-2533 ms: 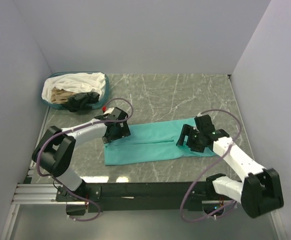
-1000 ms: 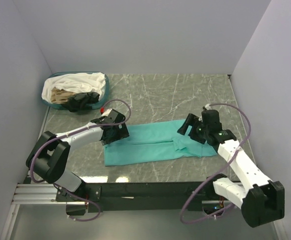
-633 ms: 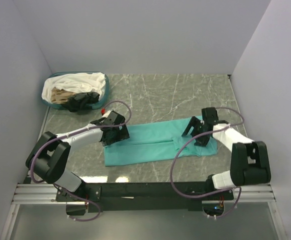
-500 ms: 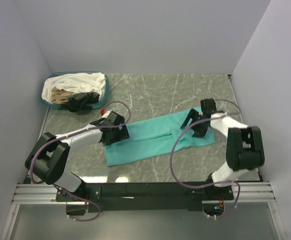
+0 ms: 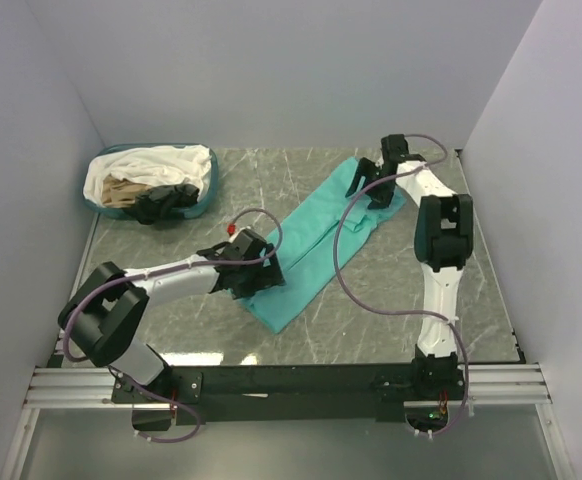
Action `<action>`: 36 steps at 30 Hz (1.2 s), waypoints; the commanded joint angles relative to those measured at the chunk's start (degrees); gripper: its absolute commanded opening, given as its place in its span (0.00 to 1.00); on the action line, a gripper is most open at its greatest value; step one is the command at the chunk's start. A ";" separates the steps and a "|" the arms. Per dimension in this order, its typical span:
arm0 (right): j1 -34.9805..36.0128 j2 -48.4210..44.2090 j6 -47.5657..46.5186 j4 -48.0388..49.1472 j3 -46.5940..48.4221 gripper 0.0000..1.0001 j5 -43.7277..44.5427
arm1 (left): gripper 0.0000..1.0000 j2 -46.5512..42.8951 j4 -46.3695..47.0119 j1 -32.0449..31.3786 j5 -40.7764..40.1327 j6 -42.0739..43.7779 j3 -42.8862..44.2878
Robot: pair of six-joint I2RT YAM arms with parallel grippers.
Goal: Fold and stack the t-shirts
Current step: Fold the tshirt
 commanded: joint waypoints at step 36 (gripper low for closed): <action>10.54 -36.92 -3.04 10.06 -19.70 0.97 14.01 | 0.99 -12.57 -12.33 -20.49 -6.13 -1.42 4.49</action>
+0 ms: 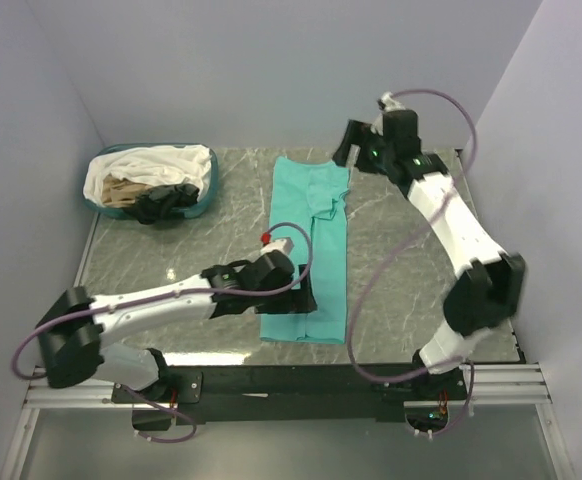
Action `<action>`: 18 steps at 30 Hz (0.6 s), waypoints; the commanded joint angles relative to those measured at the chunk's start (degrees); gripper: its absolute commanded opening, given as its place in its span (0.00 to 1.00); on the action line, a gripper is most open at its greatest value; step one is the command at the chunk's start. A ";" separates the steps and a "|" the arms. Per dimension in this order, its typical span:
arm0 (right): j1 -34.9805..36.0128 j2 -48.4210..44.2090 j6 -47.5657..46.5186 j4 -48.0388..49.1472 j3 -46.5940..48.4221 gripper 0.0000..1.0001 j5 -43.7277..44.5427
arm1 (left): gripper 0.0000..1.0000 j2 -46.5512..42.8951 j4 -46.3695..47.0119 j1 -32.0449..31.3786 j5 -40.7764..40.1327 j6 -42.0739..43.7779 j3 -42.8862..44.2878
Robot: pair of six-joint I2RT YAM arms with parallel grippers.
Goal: Fold and stack the t-shirts
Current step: Fold the tshirt
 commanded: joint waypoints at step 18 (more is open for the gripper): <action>19.23 -48.15 14.62 -0.74 -65.24 0.96 1.17 | 0.61 -7.61 7.42 3.93 5.93 -3.11 -23.25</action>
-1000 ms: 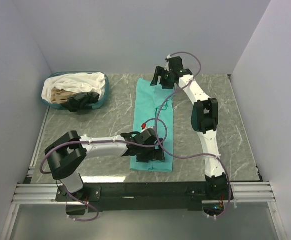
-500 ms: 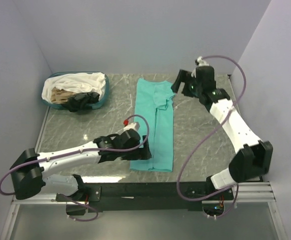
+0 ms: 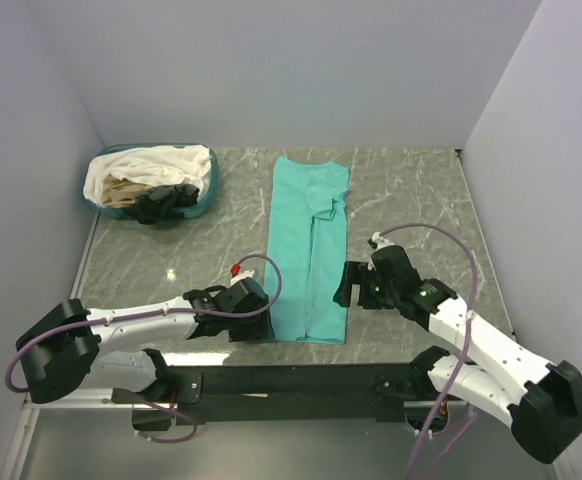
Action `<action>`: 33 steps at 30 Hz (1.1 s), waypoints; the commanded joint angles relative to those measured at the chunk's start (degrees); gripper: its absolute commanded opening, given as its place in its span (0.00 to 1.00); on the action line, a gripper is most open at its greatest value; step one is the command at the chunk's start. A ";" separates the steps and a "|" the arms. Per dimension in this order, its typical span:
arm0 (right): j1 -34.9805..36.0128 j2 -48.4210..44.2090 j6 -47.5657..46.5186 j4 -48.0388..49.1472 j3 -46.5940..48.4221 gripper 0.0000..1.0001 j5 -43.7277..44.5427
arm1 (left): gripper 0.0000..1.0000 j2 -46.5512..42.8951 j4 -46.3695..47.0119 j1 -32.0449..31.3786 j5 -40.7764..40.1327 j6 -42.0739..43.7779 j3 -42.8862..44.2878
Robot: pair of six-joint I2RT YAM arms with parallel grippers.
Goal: Fold and stack the t-shirts
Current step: Fold the tshirt
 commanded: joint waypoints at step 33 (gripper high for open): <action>18.66 1.04 14.32 5.01 -13.26 0.04 4.71 | 0.01 2.89 10.89 0.17 6.10 -6.90 -7.09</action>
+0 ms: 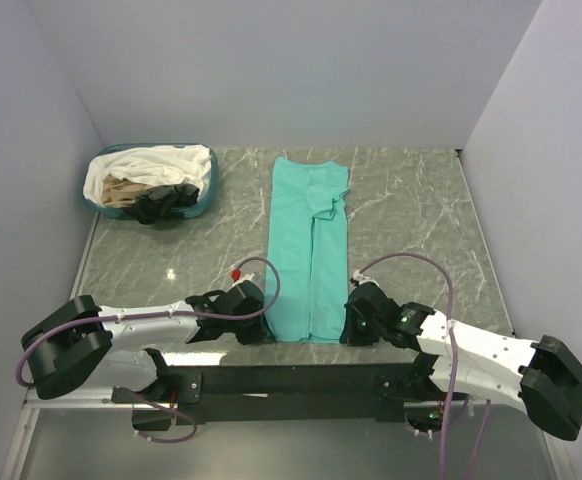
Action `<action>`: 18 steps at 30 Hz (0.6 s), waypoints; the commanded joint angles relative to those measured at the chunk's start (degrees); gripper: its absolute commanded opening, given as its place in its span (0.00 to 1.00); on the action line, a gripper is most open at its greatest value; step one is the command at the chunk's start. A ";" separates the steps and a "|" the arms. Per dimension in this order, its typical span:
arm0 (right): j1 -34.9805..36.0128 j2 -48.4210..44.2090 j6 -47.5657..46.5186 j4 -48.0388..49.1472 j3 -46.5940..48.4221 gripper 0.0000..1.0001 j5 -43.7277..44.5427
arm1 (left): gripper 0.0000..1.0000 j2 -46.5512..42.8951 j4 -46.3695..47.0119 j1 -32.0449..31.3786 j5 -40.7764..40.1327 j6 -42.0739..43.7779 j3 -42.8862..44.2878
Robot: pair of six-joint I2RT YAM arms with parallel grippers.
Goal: Fold and stack the t-shirts
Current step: Fold the tshirt
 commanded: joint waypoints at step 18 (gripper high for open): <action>1.44 -6.44 0.94 -2.97 7.86 0.00 9.70 | 0.01 -4.40 -0.88 3.43 3.01 5.63 5.98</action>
